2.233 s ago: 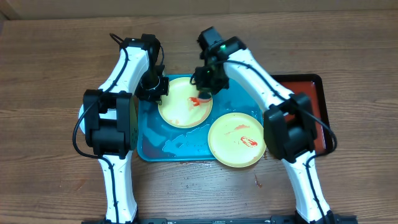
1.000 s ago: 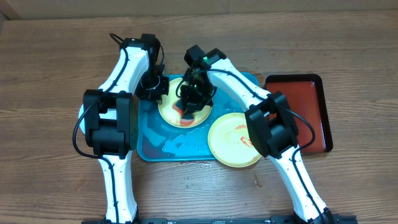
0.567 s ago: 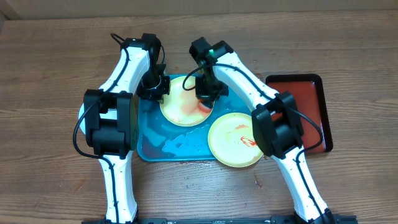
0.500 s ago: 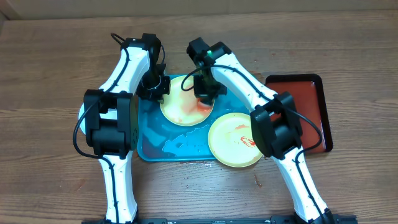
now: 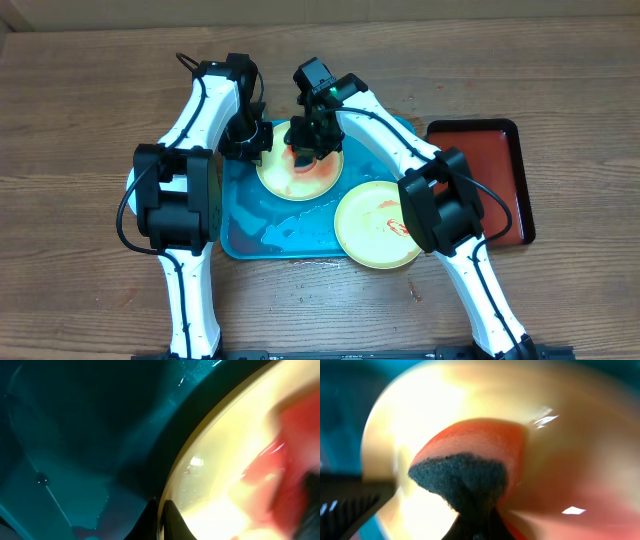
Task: Clean dirty plates on tray and stack at the side
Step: 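Scrub the upper yellow plate with the sponge while left gripper holds rim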
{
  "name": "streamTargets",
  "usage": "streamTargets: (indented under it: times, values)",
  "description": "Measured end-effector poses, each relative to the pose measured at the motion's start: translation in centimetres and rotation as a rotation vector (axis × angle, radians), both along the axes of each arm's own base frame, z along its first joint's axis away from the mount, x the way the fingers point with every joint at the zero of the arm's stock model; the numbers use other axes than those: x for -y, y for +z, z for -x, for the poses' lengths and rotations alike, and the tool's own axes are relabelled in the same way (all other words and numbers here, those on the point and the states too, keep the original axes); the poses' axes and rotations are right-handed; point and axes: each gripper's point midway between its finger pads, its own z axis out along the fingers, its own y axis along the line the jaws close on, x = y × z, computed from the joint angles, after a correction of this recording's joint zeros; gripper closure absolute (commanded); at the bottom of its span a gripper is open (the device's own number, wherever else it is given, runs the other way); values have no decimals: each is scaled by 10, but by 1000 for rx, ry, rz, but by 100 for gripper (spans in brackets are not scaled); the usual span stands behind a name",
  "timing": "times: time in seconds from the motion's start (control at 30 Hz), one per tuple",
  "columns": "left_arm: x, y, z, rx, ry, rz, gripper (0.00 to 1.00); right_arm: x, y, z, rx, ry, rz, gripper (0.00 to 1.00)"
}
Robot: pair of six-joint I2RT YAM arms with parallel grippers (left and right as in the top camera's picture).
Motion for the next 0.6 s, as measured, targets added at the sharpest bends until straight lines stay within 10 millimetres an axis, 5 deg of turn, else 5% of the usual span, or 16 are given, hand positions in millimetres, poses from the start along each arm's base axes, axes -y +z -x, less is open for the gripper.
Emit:
streamTargets:
  times: [0.3,0.6]
  values:
    - [0,0,-1,2,0,1,96,1,-1,60,-230,126,-37,96]
    - [2,0,-1,6,-2,5,96,55,-5,58,-187,69,292,96]
